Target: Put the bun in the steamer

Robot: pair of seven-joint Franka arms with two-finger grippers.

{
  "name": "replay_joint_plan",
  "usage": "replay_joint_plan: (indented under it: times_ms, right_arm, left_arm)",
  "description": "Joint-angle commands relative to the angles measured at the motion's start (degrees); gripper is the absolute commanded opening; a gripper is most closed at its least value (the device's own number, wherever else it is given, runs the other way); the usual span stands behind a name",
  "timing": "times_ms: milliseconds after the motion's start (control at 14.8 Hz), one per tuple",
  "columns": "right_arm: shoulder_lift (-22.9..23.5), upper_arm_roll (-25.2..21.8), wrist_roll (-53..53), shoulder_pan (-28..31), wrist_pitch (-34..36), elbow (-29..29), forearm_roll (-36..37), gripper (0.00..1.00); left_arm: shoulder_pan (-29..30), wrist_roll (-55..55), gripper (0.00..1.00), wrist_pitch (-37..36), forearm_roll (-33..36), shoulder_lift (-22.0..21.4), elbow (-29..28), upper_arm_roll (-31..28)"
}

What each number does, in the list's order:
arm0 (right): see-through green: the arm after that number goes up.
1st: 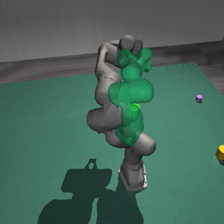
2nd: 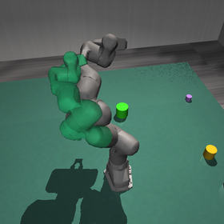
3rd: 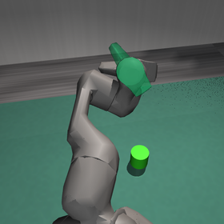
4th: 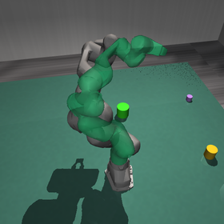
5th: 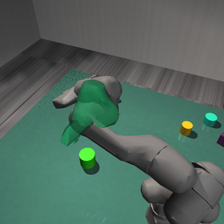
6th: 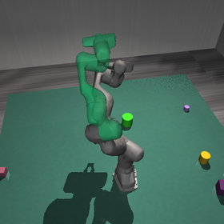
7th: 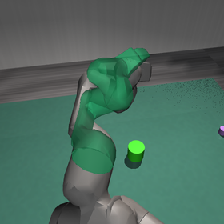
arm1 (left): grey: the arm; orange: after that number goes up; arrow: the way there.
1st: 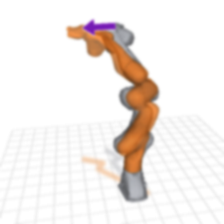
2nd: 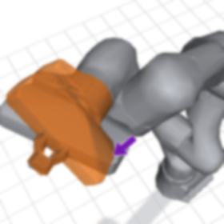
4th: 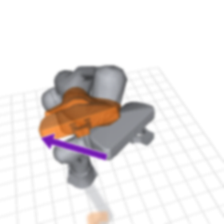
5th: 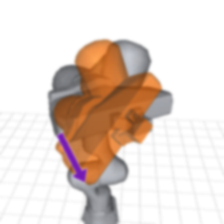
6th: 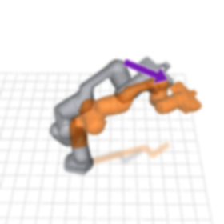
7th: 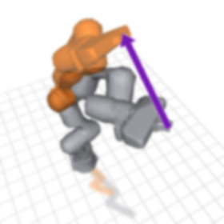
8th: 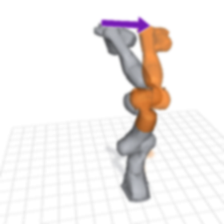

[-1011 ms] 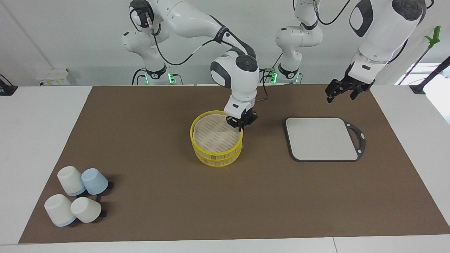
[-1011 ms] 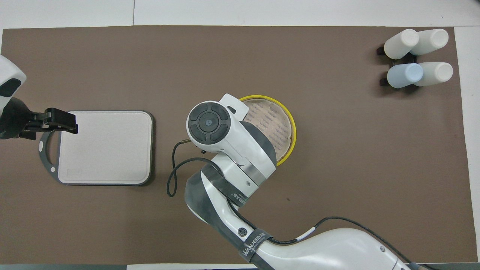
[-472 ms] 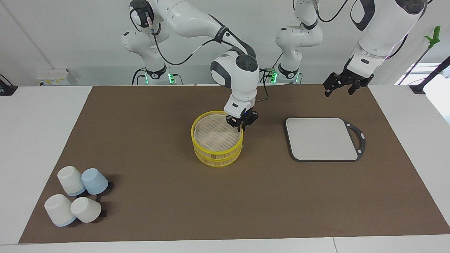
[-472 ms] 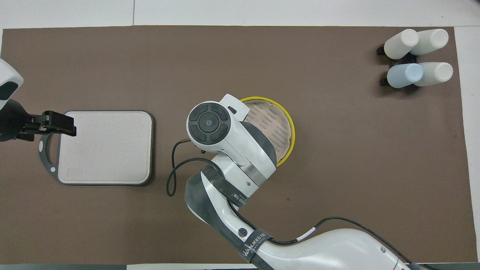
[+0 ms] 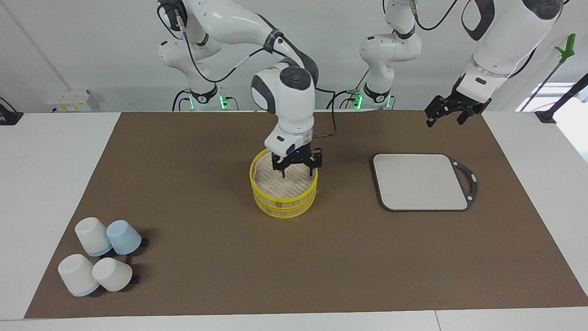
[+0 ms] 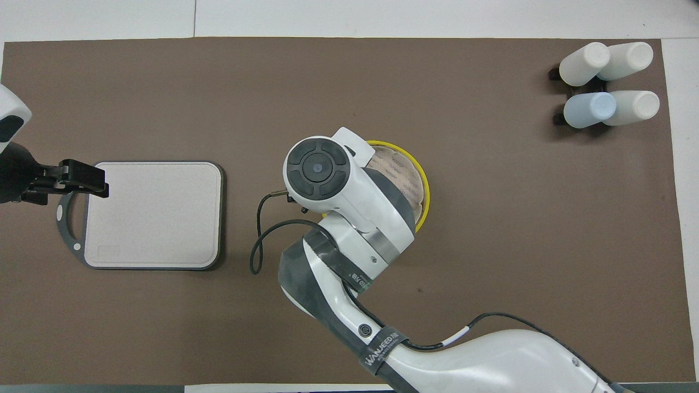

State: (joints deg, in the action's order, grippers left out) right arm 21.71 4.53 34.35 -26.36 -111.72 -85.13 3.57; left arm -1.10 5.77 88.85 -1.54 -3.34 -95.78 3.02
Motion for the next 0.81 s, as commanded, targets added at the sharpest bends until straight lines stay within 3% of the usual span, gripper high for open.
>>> replay_joint_plan:
  times_ms: [0,337,539,742]
  right_arm:
    - [-5.97,1.01,-2.96,7.17,5.78,-1.27,-2.33,1.0]
    - [-13.26,0.83,-16.48,17.02,21.07,-2.32,-3.48,1.0]
    - [-17.57,0.22,-21.16,19.85,24.17,-5.3,-3.4,1.0]
    - [-21.45,-3.91,-23.88,19.24,24.44,-9.44,-3.4,1.0]
  left_arm:
    - [-0.13,-0.93,1.0,-1.57,-0.75,0.09,1.3,-0.47]
    - [0.05,-1.46,1.0,-1.31,-0.75,-0.09,0.95,-0.47]
    - [-0.04,-1.46,1.0,-1.31,-0.75,-0.27,0.86,-0.47]
    - [-0.13,-1.46,1.0,-1.13,-0.75,-0.27,0.77,-0.47]
